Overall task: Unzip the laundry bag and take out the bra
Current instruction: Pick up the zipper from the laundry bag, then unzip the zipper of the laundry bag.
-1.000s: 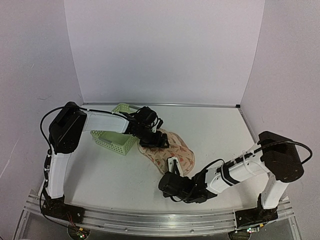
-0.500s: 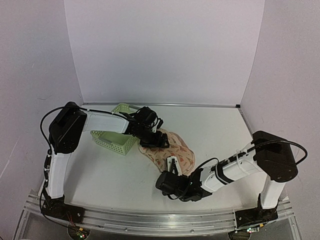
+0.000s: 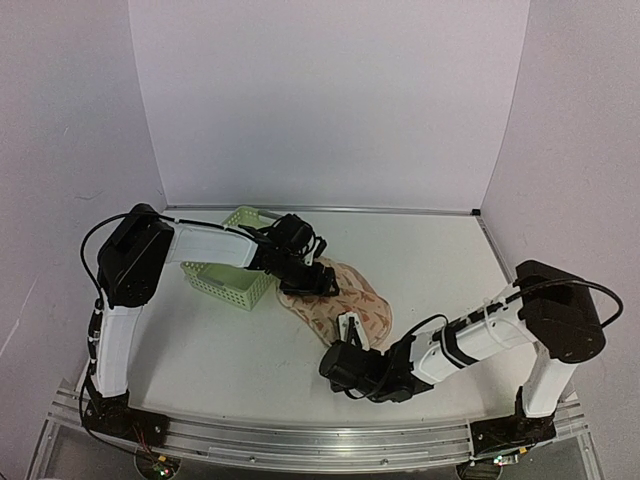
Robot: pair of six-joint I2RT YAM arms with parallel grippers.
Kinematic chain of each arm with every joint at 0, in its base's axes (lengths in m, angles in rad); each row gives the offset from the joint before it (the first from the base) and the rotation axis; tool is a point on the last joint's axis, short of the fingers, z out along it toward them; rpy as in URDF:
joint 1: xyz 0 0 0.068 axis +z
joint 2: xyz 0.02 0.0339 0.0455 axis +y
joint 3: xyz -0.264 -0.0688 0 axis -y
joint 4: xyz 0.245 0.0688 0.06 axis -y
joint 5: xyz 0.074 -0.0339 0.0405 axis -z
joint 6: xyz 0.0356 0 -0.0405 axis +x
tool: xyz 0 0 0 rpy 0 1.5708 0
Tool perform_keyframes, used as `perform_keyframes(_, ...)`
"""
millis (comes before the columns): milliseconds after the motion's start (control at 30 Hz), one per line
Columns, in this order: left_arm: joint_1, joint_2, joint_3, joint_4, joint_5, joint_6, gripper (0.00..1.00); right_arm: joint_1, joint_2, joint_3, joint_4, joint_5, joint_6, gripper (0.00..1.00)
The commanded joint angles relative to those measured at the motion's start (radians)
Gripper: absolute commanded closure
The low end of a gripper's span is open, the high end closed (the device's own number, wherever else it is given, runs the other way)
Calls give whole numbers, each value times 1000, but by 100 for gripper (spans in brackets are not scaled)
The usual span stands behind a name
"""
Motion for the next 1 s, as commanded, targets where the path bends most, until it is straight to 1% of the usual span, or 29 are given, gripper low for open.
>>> perform_keyframes(0, -1, 23, -36, -76, 16, -13, 19, -6, -109, -61, 8, -53, -56, 100)
perform_keyframes(367, -1, 27, -24, -76, 20, -7, 19, -6, -232, -179, -17, -185, -139, 100)
perform_keyframes(733, -1, 27, -30, -75, 32, 21, 19, -16, -328, -247, -106, -172, -160, 100)
perform_keyframes(967, -21, 14, -23, -71, 71, 109, 19, -79, -349, -238, -116, -267, -285, 100)
